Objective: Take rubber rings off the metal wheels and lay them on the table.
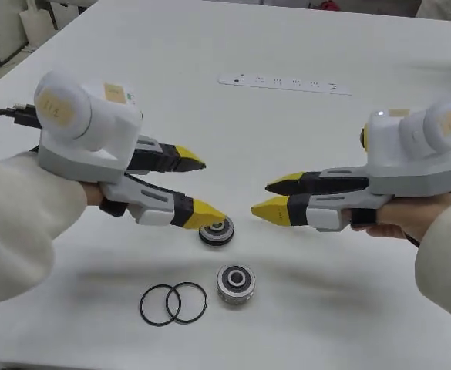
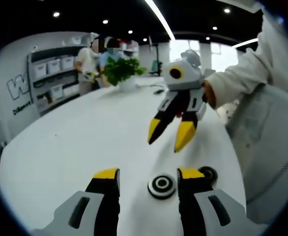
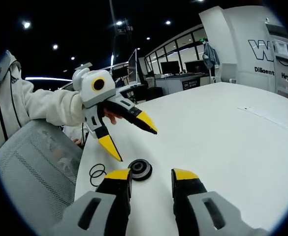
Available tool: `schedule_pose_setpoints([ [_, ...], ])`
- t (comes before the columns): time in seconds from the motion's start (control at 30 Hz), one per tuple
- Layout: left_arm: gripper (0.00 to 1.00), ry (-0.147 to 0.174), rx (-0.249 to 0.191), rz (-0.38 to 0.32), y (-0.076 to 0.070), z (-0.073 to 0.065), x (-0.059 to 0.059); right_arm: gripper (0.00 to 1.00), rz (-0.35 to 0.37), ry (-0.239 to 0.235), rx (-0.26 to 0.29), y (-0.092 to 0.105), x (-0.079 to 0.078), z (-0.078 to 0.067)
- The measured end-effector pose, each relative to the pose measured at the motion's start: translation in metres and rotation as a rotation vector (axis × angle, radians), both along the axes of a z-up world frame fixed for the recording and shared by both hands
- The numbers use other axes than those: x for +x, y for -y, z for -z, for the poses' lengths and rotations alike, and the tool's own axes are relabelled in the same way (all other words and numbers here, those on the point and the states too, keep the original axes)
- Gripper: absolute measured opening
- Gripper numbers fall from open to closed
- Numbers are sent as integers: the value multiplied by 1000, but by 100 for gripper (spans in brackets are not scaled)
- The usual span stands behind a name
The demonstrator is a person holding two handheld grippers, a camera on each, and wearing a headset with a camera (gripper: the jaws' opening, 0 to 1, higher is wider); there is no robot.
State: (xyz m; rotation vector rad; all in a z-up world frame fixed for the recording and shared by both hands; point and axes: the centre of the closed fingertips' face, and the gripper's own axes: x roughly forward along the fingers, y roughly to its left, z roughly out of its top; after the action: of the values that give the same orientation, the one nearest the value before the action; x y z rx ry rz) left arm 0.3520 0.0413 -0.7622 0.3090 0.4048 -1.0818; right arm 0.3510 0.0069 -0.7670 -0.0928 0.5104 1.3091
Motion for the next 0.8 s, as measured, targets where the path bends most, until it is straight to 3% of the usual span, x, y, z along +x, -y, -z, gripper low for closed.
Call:
schedule_pose_setpoints([
  [0.1, 36, -7, 15, 31, 1, 8, -7, 28, -10, -5, -8, -4, -4, 4],
  [0.27, 30, -32, 40, 51, 2, 19, -13, 27, -52, 0, -42, -11, -14, 11],
  [0.5, 23, -38, 11, 37, 5, 18, -14, 27, -57, -2, -54, -10, -15, 16],
  [0.6, 21, -54, 34, 50, 7, 25, -18, 26, -61, 1, -55, -10, -16, 17],
  [0.8, 19, -54, 59, 57, 8, 29, -20, 26, -35, -6, -55, -10, -16, 21],
])
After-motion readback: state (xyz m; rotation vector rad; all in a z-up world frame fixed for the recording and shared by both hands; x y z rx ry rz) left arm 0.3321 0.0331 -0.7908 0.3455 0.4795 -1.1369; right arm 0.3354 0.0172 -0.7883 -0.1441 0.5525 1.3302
